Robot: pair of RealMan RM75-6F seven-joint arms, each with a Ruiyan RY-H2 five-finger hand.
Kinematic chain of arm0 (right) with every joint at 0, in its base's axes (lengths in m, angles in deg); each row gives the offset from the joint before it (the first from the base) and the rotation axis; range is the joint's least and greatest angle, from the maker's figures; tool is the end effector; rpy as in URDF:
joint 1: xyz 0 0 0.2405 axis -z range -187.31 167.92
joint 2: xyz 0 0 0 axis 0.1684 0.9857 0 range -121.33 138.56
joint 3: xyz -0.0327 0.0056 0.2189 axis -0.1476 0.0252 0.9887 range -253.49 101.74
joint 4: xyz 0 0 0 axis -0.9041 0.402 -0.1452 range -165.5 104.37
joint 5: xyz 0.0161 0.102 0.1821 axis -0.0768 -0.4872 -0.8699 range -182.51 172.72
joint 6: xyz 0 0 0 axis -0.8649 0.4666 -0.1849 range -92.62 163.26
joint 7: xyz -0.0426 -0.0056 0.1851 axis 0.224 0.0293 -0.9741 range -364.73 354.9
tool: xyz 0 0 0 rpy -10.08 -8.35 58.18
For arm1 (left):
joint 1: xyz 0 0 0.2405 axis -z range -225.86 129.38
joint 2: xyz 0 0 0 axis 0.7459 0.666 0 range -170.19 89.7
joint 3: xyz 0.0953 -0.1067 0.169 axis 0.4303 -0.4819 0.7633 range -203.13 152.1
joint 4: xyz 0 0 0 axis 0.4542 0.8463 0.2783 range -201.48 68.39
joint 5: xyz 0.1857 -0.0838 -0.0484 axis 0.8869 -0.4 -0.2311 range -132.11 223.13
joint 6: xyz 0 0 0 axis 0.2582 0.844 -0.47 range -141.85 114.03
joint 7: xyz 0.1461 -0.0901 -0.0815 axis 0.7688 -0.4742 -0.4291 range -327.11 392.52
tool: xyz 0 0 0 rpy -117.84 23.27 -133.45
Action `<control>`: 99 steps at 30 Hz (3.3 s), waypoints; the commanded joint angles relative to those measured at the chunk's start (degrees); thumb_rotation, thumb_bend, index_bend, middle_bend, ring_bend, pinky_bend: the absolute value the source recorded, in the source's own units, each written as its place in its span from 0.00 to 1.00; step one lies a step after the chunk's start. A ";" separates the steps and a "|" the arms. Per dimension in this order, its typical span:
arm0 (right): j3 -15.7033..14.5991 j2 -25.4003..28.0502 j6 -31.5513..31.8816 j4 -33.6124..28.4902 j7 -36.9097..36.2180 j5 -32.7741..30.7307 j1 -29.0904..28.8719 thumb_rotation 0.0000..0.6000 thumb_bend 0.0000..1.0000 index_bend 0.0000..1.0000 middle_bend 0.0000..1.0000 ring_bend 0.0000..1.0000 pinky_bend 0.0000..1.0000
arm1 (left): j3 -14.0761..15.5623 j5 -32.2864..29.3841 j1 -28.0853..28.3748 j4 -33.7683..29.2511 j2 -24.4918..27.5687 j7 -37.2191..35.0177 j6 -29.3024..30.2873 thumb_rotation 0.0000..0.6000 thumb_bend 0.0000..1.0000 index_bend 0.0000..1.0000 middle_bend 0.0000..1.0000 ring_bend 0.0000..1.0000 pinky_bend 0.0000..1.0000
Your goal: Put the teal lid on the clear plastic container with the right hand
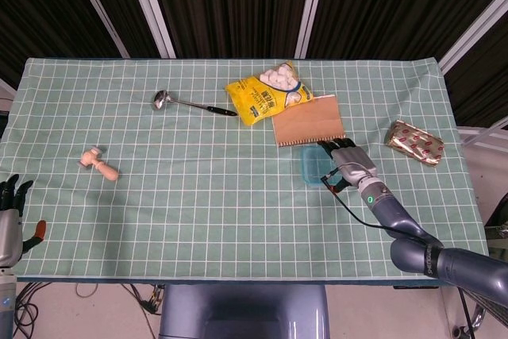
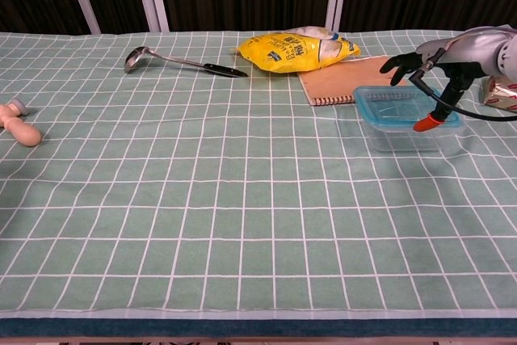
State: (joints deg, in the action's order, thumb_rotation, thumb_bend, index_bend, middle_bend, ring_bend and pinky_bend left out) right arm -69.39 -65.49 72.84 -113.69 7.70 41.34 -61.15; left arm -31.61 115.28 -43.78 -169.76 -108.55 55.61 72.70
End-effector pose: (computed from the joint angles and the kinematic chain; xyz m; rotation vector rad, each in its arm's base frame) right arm -0.1679 -0.4070 0.0113 1.8422 -1.1683 0.6391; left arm -0.2792 0.2237 0.1325 -1.2075 -0.9247 -0.6629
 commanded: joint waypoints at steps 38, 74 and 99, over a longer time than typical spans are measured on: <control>-0.83 1.23 0.06 -0.35 -1.42 0.80 0.81 1.00 0.32 0.00 0.22 0.00 0.00 | 0.15 -0.25 0.15 0.05 -0.34 0.85 0.29 1.00 0.36 0.13 0.00 0.00 0.00; 5.45 4.16 13.58 -5.27 -6.82 6.82 5.52 1.00 0.41 0.39 0.25 0.00 0.00 | 0.33 -0.40 0.21 -0.32 -0.29 1.00 0.08 1.00 0.36 0.14 0.00 0.00 0.00; 7.76 -5.15 5.85 13.10 -8.79 3.74 2.48 1.00 0.47 0.57 0.18 0.00 0.00 | -0.14 -1.80 0.51 -0.48 -0.19 1.00 -0.38 1.00 0.36 0.14 0.00 0.00 0.00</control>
State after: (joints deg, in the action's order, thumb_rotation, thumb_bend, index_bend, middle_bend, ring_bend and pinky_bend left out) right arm -61.55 -70.38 78.93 -100.95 -0.88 44.88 -58.75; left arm -31.76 113.52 -43.27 -170.24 -108.76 56.60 72.35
